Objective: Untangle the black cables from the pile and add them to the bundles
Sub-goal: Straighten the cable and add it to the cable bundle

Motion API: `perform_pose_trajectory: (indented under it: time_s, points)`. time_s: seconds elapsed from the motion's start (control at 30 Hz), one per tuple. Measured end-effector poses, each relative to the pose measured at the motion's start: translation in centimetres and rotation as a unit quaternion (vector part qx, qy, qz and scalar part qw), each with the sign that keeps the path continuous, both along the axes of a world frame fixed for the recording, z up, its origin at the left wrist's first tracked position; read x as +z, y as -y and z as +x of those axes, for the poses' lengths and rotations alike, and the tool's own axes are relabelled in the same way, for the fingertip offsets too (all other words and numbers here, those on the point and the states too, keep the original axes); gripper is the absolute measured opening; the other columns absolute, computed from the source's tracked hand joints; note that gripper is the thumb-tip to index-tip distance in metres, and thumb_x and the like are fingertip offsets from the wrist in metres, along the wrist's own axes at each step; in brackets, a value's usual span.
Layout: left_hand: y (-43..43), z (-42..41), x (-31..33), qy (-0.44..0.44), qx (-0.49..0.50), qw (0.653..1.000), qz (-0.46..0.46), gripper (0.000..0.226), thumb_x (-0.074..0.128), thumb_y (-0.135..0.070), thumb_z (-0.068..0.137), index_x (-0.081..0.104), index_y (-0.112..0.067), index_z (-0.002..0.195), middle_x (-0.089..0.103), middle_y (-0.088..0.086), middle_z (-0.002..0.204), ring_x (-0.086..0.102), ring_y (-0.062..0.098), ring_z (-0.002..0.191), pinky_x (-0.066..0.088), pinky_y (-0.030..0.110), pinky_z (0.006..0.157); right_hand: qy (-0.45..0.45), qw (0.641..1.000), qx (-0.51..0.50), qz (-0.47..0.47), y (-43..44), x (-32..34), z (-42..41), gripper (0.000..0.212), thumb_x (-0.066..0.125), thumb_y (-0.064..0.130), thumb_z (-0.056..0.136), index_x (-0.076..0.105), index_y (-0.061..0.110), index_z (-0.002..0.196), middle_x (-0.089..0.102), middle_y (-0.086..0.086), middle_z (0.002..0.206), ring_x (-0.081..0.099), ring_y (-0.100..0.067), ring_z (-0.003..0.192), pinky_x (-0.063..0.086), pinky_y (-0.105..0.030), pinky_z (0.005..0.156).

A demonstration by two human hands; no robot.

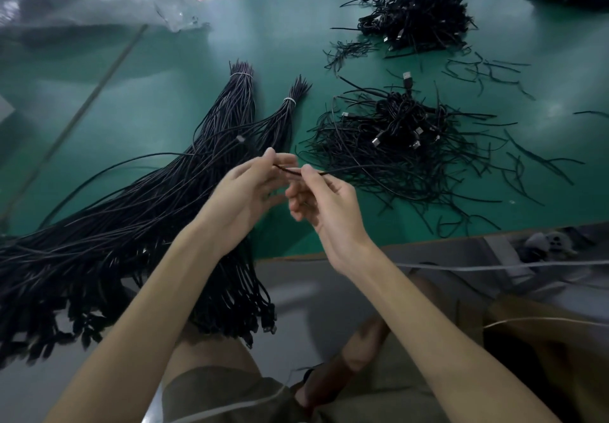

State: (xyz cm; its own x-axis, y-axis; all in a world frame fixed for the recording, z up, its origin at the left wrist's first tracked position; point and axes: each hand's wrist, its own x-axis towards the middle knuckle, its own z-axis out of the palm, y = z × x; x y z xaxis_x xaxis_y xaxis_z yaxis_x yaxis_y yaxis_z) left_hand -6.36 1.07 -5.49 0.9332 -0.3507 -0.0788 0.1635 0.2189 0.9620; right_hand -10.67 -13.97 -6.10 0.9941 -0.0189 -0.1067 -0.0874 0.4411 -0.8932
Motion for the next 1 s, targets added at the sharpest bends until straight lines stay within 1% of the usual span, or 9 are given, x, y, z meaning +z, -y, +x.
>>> perform_pose_trajectory:
  time_s: [0.1,0.2,0.37,0.47,0.53,0.57,0.63,0.8,1.0]
  points:
    - [1.0,-0.5,0.5,-0.004,-0.044,0.998,-0.05,0.049,0.042,-0.048,0.107,0.07,-0.013,0.127,0.066,0.01,0.135,0.067,0.021,0.1,0.056,0.036,0.07,0.006,1.0,0.021,-0.023,-0.2,0.2,-0.3,0.032,0.053,0.018,0.107,0.07,0.003,0.084,0.066,-0.011,0.073,0.056,-0.018,0.06,0.044,-0.03,0.055]
    - [1.1,-0.2,1.0,0.006,-0.039,0.995,-0.092,0.059,0.027,-0.052,0.11,0.069,-0.016,0.131,0.059,0.009,0.147,0.058,0.023,0.134,0.054,0.033,0.095,0.0,0.998,0.039,-0.044,0.2,0.0,-0.6,0.033,0.056,0.022,0.106,0.069,0.002,0.082,0.066,-0.012,0.074,0.057,-0.019,0.061,0.043,-0.032,0.057]
    - [1.2,-0.4,1.8,0.029,-0.035,0.992,-0.117,0.063,0.024,-0.055,0.109,0.074,-0.017,0.123,0.062,0.009,0.143,0.054,0.026,0.138,0.047,0.033,0.11,-0.024,0.995,0.087,-0.038,0.7,-0.4,-1.3,0.038,0.053,0.027,0.108,0.078,-0.001,0.098,0.064,-0.009,0.072,0.054,-0.017,0.06,0.039,-0.025,0.052]
    - [1.7,-1.0,2.2,0.012,-0.024,0.991,-0.128,0.06,0.028,-0.057,0.107,0.075,-0.021,0.099,0.075,0.0,0.111,0.071,0.019,0.105,0.057,0.028,0.083,-0.054,0.993,0.106,0.024,0.5,-0.2,-1.7,0.037,0.051,0.026,0.108,0.077,0.004,0.095,0.062,-0.006,0.071,0.053,-0.014,0.06,0.038,-0.024,0.054]
    - [2.2,-1.2,2.7,0.0,-0.017,0.99,-0.137,0.055,0.031,-0.06,0.106,0.06,-0.023,0.077,0.052,-0.01,0.069,0.049,0.007,0.057,0.038,0.021,0.051,-0.085,0.986,0.122,0.077,0.1,-0.1,-2.1,0.031,0.051,0.025,0.107,0.073,0.006,0.096,0.061,-0.004,0.071,0.053,-0.012,0.06,0.04,-0.022,0.054]
    - [2.5,-1.2,2.8,-0.005,-0.003,0.99,-0.138,0.052,0.034,-0.06,0.106,0.055,-0.024,0.075,0.036,-0.011,0.062,0.031,0.005,0.049,0.027,0.021,0.045,-0.102,0.981,0.128,0.102,-0.1,0.0,-2.3,0.029,0.051,0.024,0.107,0.07,0.004,0.1,0.06,-0.004,0.071,0.053,-0.012,0.058,0.04,-0.021,0.052]
    - [2.6,-1.1,3.0,-0.018,0.02,0.991,-0.131,0.046,0.043,-0.059,0.104,0.057,-0.023,0.08,0.023,-0.011,0.062,0.019,0.006,0.05,0.023,0.02,0.042,-0.139,0.971,0.132,0.143,-0.5,0.0,-2.8,0.027,0.05,0.022,0.107,0.067,0.001,0.105,0.056,-0.004,0.068,0.05,-0.013,0.055,0.037,-0.022,0.048]
    - [2.2,-1.3,2.5,-0.048,-0.006,0.987,-0.156,0.029,0.047,-0.039,0.107,0.06,-0.018,0.092,0.034,-0.008,0.074,0.029,0.008,0.061,0.033,0.02,0.055,-0.197,0.959,0.15,0.14,-0.3,-0.4,-3.6,0.032,0.049,0.025,0.107,0.065,0.007,0.087,0.052,-0.003,0.064,0.047,-0.013,0.054,0.031,-0.022,0.047]
    - [2.1,-1.7,2.7,-0.031,-0.061,0.99,-0.122,0.049,0.04,-0.054,0.106,0.067,-0.015,0.092,0.043,-0.004,0.076,0.039,0.011,0.062,0.039,0.023,0.061,-0.192,0.953,0.17,0.162,0.4,-0.1,-3.6,0.035,0.048,0.028,0.108,0.064,0.009,0.084,0.053,-0.003,0.066,0.048,-0.012,0.055,0.032,-0.021,0.046]
